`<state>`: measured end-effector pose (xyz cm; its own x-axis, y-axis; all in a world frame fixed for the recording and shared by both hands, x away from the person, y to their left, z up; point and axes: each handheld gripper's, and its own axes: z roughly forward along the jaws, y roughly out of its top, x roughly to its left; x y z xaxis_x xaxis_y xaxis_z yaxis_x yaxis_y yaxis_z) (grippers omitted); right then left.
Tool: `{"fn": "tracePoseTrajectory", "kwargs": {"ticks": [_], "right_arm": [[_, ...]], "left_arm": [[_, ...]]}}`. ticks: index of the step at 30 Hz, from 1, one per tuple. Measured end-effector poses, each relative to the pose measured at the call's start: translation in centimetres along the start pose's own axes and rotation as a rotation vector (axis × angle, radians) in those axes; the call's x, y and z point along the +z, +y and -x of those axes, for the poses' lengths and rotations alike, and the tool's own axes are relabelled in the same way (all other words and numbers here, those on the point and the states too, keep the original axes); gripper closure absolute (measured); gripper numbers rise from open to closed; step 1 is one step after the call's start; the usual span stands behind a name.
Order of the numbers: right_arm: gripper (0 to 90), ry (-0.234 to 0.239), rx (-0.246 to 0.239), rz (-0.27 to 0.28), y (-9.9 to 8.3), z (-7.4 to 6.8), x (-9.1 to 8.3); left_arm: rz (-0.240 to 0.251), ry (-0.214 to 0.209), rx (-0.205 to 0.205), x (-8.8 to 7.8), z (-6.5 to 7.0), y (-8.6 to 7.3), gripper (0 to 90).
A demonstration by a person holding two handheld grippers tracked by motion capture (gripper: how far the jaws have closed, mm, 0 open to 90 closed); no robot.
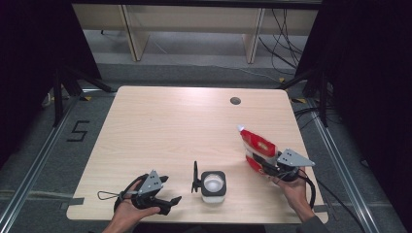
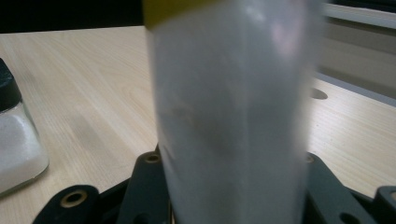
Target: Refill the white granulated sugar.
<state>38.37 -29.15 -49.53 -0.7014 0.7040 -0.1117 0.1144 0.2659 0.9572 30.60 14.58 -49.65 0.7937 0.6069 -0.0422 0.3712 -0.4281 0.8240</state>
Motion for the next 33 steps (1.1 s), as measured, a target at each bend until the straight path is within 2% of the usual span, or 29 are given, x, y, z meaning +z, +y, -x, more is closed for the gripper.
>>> {"fn": "tracePoseTrajectory", "kwargs": {"ticks": [2, 3, 4, 5, 6, 7, 8, 10, 11, 12, 13, 14, 15, 16, 17, 18, 20, 21, 22, 23, 24, 25, 26, 27, 28, 30, 31, 32, 33], "right_arm": [[65.9, -0.006, 0.048, 0.001, -0.2, -0.1, -0.3], [65.9, 0.001, 0.068, -0.020, -0.2, 0.0, -0.5], [65.9, -0.006, 0.042, -0.013, -0.3, 0.2, -0.6], [65.9, 0.013, 0.076, -0.019, -0.3, 0.0, -0.6], [65.9, -0.005, 0.065, -0.024, -0.4, 0.1, -0.8], [65.9, -0.021, 0.053, -0.013, -0.3, 0.1, -0.8], [65.9, -0.003, 0.086, -0.020, -0.3, -0.1, -0.9], [65.8, -0.036, 0.074, -0.040, -0.4, 0.0, -1.2], [65.6, -0.034, 0.060, -0.025, -0.4, 0.1, -1.2], [65.3, -0.045, 0.106, -0.033, -0.4, -0.3, -1.4], [64.9, -0.024, 0.083, -0.021, -0.4, -0.1, -1.4], [64.2, -0.036, 0.076, -0.025, -0.4, 0.1, -1.6], [63.4, -0.035, 0.126, -0.031, -0.4, -0.3, -1.8], [62.4, -0.038, 0.097, -0.020, -0.4, 0.0, -1.9], [61.3, -0.047, 0.121, -0.044, -0.4, -0.3, -2.3], [59.6, -0.035, 0.120, -0.032, -0.3, -0.2, -2.3], [54.9, -0.042, 0.127, -0.026, -0.2, -0.2, -2.7], [53.2, -0.043, 0.172, -0.022, -0.2, -0.5, -2.8], [50.0, -0.044, 0.177, -0.036, -0.2, -0.6, -3.1], [48.4, -0.056, 0.191, -0.039, -0.1, -0.9, -3.3], [47.2, -0.071, 0.197, -0.049, 0.0, -1.1, -3.5], [45.8, -0.063, 0.189, -0.041, -0.1, -1.1, -3.7], [44.1, -0.076, 0.207, -0.050, -0.2, -1.2, -4.0], [42.9, -0.063, 0.231, -0.054, -0.3, -1.3, -4.2], [41.9, -0.080, 0.222, -0.058, -0.4, -1.2, -4.4], [40.2, -0.075, 0.249, -0.053, -0.5, -1.5, -4.7], [39.8, -0.082, 0.210, -0.063, -0.5, -1.3, -4.8], [39.3, -0.095, 0.229, -0.074, -0.4, -1.6, -5.1], [38.2, -0.103, 0.207, -0.069, -0.3, -1.6, -5.3]], "left_arm": [[0.007, -0.007, -0.005, 0.0, 0.1, 0.1, 17.4], [0.008, -0.006, -0.010, 0.0, 0.1, 0.0, 17.4], [0.001, -0.002, -0.003, 0.0, 0.0, 0.0, 17.4], [0.001, -0.002, -0.002, 0.0, 0.0, 0.0, 17.4], [0.005, -0.005, -0.005, 0.0, 0.0, 0.0, 17.4], [0.002, -0.009, 0.020, -0.1, -0.1, 0.1, 17.4], [0.006, -0.009, -0.008, -0.1, 0.1, 0.0, 17.4], [0.009, -0.007, -0.012, -0.1, 0.0, 0.0, 17.4], [0.010, -0.007, -0.012, -0.1, 0.0, 0.0, 17.4], [0.008, -0.002, -0.011, -0.1, 0.1, 0.0, 17.4], [0.009, -0.003, -0.001, -0.1, 0.0, 0.0, 17.4], [0.008, -0.007, 0.010, -0.1, -0.1, 0.0, 17.4], [0.007, -0.006, -0.013, -0.1, 0.1, 0.0, 17.4], [0.007, -0.006, -0.011, -0.1, 0.1, 0.0, 17.4], [0.008, -0.006, -0.010, -0.1, 0.1, 0.0, 17.4], [0.008, -0.006, -0.011, -0.1, 0.1, 0.0, 17.4], [0.015, -0.004, -0.018, 0.0, 0.1, 0.0, 17.4], [0.011, -0.002, 0.000, 0.0, 0.1, 0.0, 17.4], [-0.001, -0.002, 0.027, -0.1, -0.1, 0.0, 17.4], [-0.002, 0.001, 0.003, -0.1, 0.1, 0.0, 17.4], [-0.010, 0.002, 0.011, -0.1, 0.0, 0.0, 17.4], [-0.005, -0.001, 0.007, 0.0, 0.0, 0.0, 17.4], [0.000, -0.007, 0.020, 0.0, 0.0, 0.0, 17.4], [0.001, -0.002, 0.026, 0.0, 0.0, 0.0, 17.4], [0.000, -0.002, 0.024, 0.0, 0.0, 0.0, 17.4], [0.001, -0.007, 0.022, 0.1, 0.0, 0.0, 17.4], [0.002, -0.006, 0.023, 0.1, 0.0, 0.0, 17.4], [0.003, -0.006, 0.024, 0.0, 0.0, 0.0, 17.4], [-0.005, 0.005, 0.010, 0.0, 0.0, 0.0, 17.4]]}}
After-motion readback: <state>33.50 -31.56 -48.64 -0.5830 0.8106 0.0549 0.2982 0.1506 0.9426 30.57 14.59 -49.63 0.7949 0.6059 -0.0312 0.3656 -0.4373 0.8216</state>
